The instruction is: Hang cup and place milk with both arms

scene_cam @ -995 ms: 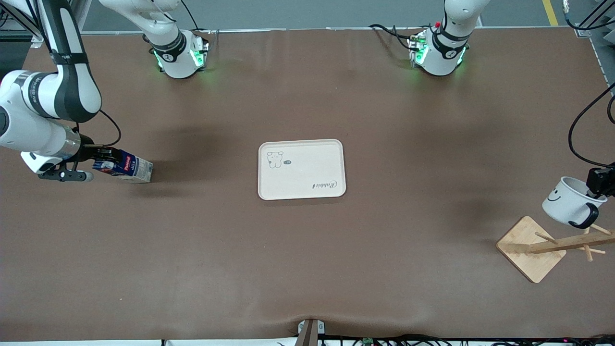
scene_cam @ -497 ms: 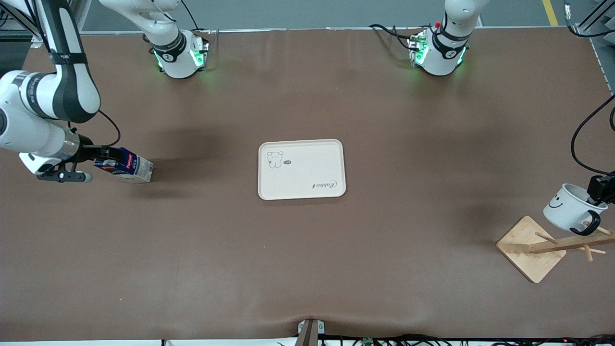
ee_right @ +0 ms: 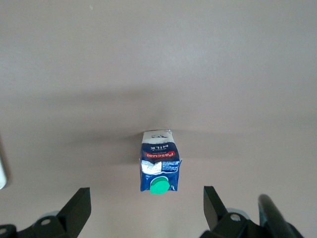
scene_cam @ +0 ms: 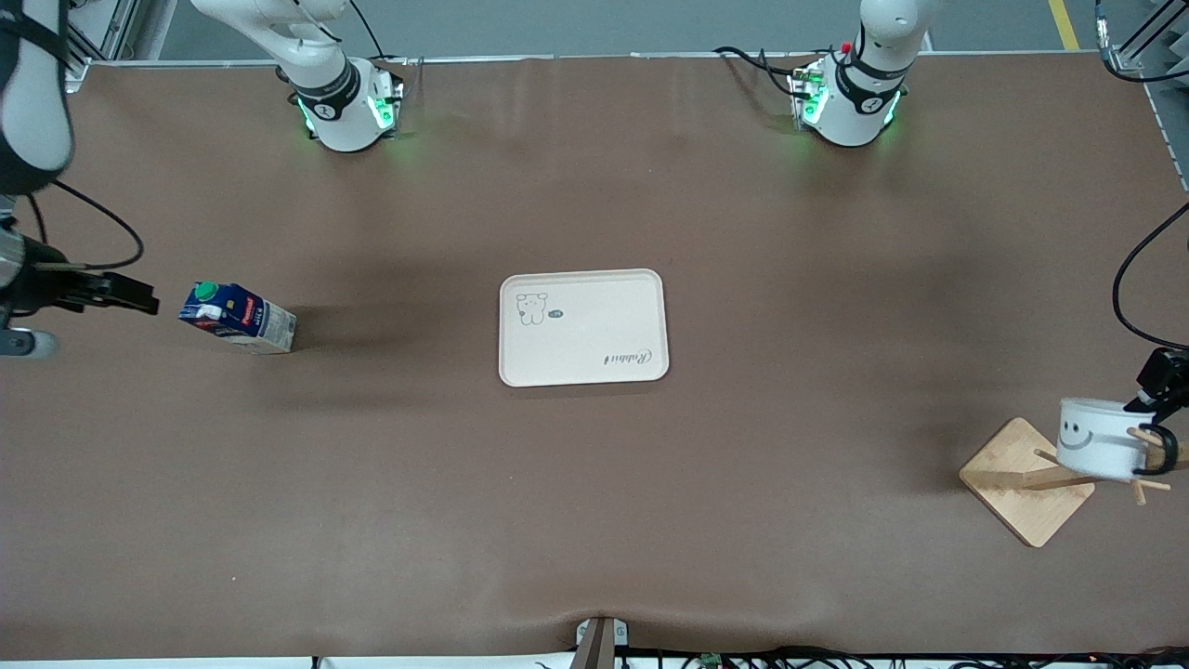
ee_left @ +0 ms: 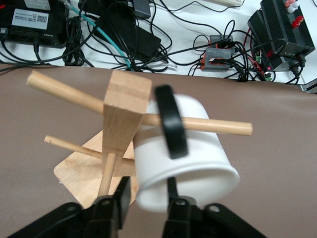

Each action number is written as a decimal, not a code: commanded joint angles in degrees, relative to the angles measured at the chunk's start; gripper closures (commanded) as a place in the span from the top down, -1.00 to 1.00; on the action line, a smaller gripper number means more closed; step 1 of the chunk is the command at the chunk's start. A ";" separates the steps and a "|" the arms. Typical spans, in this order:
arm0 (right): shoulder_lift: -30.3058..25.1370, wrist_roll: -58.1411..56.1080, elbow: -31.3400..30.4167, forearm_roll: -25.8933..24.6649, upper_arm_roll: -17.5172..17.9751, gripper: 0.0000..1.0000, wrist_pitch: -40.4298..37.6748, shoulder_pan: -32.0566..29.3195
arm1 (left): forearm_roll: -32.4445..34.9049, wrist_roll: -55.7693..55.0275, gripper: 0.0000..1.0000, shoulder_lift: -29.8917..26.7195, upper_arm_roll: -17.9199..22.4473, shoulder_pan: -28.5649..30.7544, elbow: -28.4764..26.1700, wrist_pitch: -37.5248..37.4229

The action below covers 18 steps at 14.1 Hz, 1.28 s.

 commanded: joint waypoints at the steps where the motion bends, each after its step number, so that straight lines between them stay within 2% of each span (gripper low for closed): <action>1: 4.01 -0.02 10.12 0.56 0.89 1.00 -8.16 1.89 | -0.14 -1.26 1.00 -0.29 -0.78 -1.27 1.03 -1.09; 2: 3.05 1.98 9.96 1.34 1.33 1.00 -9.66 3.46 | 1.08 -3.97 1.00 -0.38 -0.78 -1.89 1.03 -1.18; 4: -0.46 8.48 9.53 3.98 1.25 1.00 -12.99 4.27 | 8.70 -12.65 1.00 -1.95 -0.95 -3.90 1.03 -1.26; 5: -1.96 8.24 8.91 3.99 1.16 1.00 -15.63 4.27 | 12.83 -18.44 1.00 -2.92 -0.87 -5.40 1.03 -1.35; 8: -9.07 6.06 -1.34 3.20 0.90 1.00 -11.98 2.87 | 21.02 -33.48 1.00 -4.77 -0.95 -9.62 1.47 -5.21; 11: -14.79 5.61 -11.45 1.88 1.07 1.00 -4.60 2.51 | 25.08 -44.84 1.00 -7.05 -2.44 -12.53 1.65 -9.95; 13: -14.63 5.78 -11.66 2.14 0.81 1.00 -4.84 2.16 | 26.22 -48.63 1.00 -8.19 -4.73 -12.53 1.82 -13.55; 16: -10.34 5.25 -3.34 1.45 0.90 1.00 -7.55 1.29 | 29.03 -49.88 1.00 -8.90 -7.36 -12.53 3.75 -18.38; 18: -9.97 4.99 -1.64 2.31 0.81 1.00 -9.77 -0.29 | 29.83 -50.58 1.00 -9.51 -8.51 -12.53 5.51 -22.60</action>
